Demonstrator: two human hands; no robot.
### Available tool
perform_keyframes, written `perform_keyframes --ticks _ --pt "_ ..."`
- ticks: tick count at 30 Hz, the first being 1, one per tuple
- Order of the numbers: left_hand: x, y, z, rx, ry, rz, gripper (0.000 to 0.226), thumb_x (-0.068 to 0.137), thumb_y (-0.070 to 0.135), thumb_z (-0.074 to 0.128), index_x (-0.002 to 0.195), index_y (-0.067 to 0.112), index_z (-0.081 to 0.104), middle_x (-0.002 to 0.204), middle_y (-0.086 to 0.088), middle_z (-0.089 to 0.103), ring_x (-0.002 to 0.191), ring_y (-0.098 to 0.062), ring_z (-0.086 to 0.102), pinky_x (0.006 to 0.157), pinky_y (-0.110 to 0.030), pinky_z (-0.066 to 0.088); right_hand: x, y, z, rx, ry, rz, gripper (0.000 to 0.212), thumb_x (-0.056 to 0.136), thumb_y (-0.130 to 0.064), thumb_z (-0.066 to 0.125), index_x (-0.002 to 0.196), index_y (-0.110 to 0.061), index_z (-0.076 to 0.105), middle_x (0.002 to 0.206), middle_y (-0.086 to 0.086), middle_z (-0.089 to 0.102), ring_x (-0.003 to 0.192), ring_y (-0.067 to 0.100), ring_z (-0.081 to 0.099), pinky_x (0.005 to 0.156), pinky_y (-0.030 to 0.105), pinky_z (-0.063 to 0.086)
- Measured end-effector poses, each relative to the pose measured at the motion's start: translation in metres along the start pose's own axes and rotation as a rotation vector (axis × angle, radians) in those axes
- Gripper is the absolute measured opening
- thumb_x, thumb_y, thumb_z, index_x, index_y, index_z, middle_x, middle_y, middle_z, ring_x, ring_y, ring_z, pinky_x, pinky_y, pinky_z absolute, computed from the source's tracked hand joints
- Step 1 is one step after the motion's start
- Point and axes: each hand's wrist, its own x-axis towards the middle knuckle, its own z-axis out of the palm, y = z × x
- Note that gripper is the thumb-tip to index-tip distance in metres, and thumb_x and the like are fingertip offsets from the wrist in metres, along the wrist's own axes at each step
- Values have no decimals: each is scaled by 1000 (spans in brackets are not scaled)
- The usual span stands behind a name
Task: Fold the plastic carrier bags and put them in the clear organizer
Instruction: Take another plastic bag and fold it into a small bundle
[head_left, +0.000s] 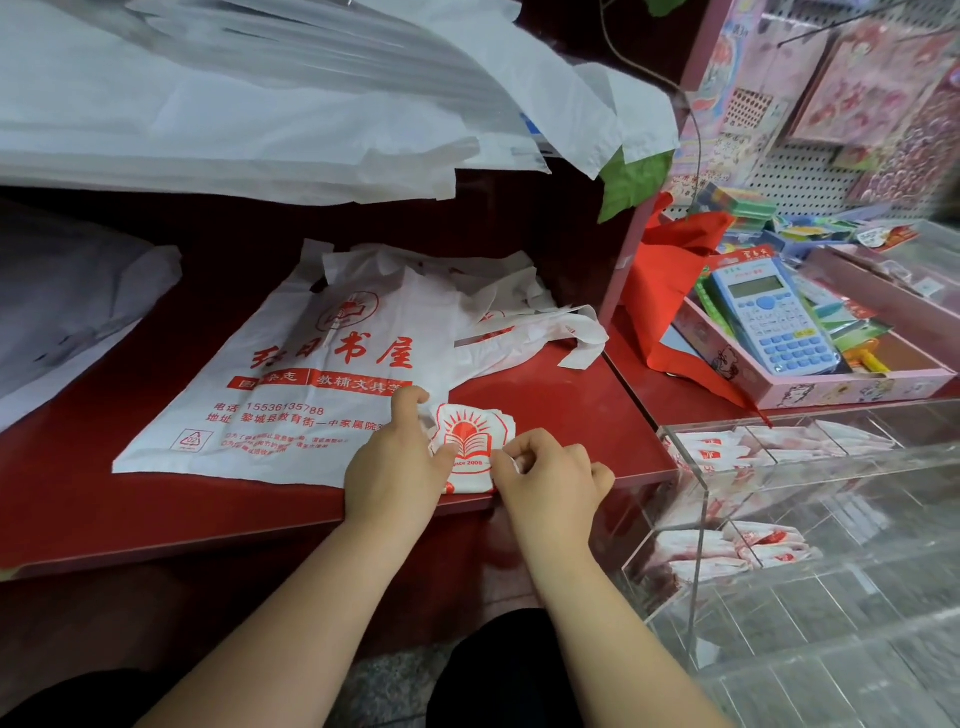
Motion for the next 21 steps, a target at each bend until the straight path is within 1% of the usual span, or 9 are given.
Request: perform_keyframes --ticks 4,8,11,13,14,15,17,19,21 --pt "-7 -9 2 -61 -6 75 51 87 22 62 131 15 37 81 0 52 88 -28 59 72 -30 46 1 0 1 -33 -10 -19 16 86 -35 55 86 -24 66 78 -7 62 90 14 46 70 25 8" --pt "-8 -12 2 105 61 142 58 82 21 68 133 17 42 109 -7 59 105 -25 53 94 -33 34 6 -1 -1 -67 -66 -16 18 86 -40 55 85 -26 66 77 -11 58 88 12 44 68 27 8" --pt "-4 -19 8 274 168 367 66 52 6 88 113 11 65 107 -16 62 103 -34 54 91 -50 38 7 -3 -1 -91 -73 -7 17 86 -39 53 85 -25 64 81 -9 63 92 14 47 67 28 7" --pt "-2 -20 10 352 142 506 62 44 -1 88 102 12 71 114 -15 64 114 -34 50 98 -49 23 5 -4 -1 -127 -59 -21 17 87 -37 52 87 -24 62 85 -7 64 93 15 48 68 28 7" --pt "-2 -18 7 393 53 543 58 53 1 86 107 14 69 122 -13 61 121 -31 48 102 -46 17 5 -3 -1 -144 -60 -32 16 87 -37 51 89 -23 60 85 -7 64 93 16 48 68 27 7" --pt "-3 -14 3 407 -52 552 54 71 6 77 121 15 61 135 -9 52 130 -25 41 106 -41 11 4 -3 -2 -154 -67 -33 16 88 -36 51 91 -22 58 86 -6 64 93 16 48 68 27 8" --pt "2 -17 2 393 -221 543 48 100 32 32 146 21 25 154 3 18 142 -11 12 112 -28 -1 4 -5 0 -159 -35 -32 15 87 -31 54 94 -19 55 88 -4 61 91 20 50 70 28 9" --pt "5 -20 0 423 -386 520 80 79 61 -5 149 24 4 156 7 -2 142 -6 -4 110 -23 -10 7 -4 6 -92 115 -135 12 80 -18 59 90 -12 59 85 4 60 82 27 56 74 33 24" --pt "6 -23 -1 458 -458 534 106 53 71 -11 148 24 -5 156 6 -11 141 -6 -11 107 -23 -15 11 3 11 -6 241 -340 19 75 -17 52 86 -7 65 89 11 64 82 27 57 73 35 40"
